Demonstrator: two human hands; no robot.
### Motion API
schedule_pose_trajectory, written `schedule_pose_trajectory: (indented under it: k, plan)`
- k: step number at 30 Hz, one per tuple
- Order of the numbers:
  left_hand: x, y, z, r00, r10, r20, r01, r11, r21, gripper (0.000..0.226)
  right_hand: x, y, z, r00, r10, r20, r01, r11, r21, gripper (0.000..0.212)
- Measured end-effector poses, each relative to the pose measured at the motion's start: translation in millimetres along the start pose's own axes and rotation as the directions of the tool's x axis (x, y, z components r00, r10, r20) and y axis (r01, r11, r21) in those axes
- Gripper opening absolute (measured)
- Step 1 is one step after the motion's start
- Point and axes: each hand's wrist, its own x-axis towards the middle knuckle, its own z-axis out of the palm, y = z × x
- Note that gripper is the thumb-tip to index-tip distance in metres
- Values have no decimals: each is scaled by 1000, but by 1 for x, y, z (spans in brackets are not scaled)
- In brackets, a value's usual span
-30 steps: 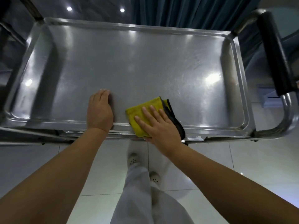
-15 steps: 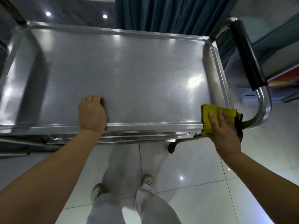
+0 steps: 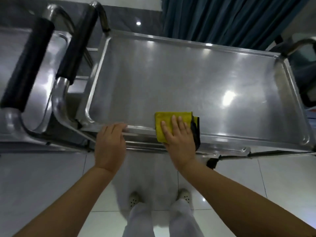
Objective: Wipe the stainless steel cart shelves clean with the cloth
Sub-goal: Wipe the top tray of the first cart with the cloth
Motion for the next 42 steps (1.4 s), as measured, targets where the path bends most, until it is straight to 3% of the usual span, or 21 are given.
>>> schedule_pose_trajectory:
  k: [5,8,10,13,17,21,26,29,31,33,37,39,42]
  plan:
    - [-16,-42,-38,998,-28,-54,27,999,-27,33,55,-111,4,988,-107,114,106,994,12,71]
    - [-18,-54,-46,997,-40,-68,36,998,-55,31,80,-156,1,960,-215,178,191,971,142,59]
    - [-15,-58,-47,997,-66,-51,61,995,-84,31,90,-164,-3,934,-295,201,254,945,208,66]
    - [-2,-57,-44,998,-60,-12,58,993,-107,33,92,-138,-6,926,-311,213,290,949,122,66]
    - [17,-46,-32,988,-19,155,25,999,-36,38,79,-56,-13,945,-97,312,71,993,94,72]
    - [32,-33,-17,955,7,297,-25,998,55,33,48,37,-25,931,192,312,-212,977,31,72]
    - [58,-25,-17,930,-6,369,-39,993,113,41,29,114,-37,816,502,287,-511,858,-47,70]
    - [68,-29,-18,914,-37,404,-35,985,169,50,42,108,-37,733,620,280,-640,768,-23,72]
    - [71,-31,-19,914,-73,398,-7,980,197,54,58,87,-35,720,643,259,-662,750,-22,74]
    - [73,-32,-21,917,-110,383,26,976,217,54,81,60,-29,792,570,220,-576,816,-45,76]
    - [76,-41,-22,911,-244,333,168,956,239,50,131,-12,-18,942,257,216,-260,965,-13,77]
    - [80,-43,-21,920,-292,263,233,944,233,47,152,-49,-14,971,74,226,-86,995,44,76]
    - [93,-40,-17,922,-357,150,319,920,226,47,177,-81,-10,957,-168,237,153,985,78,73]
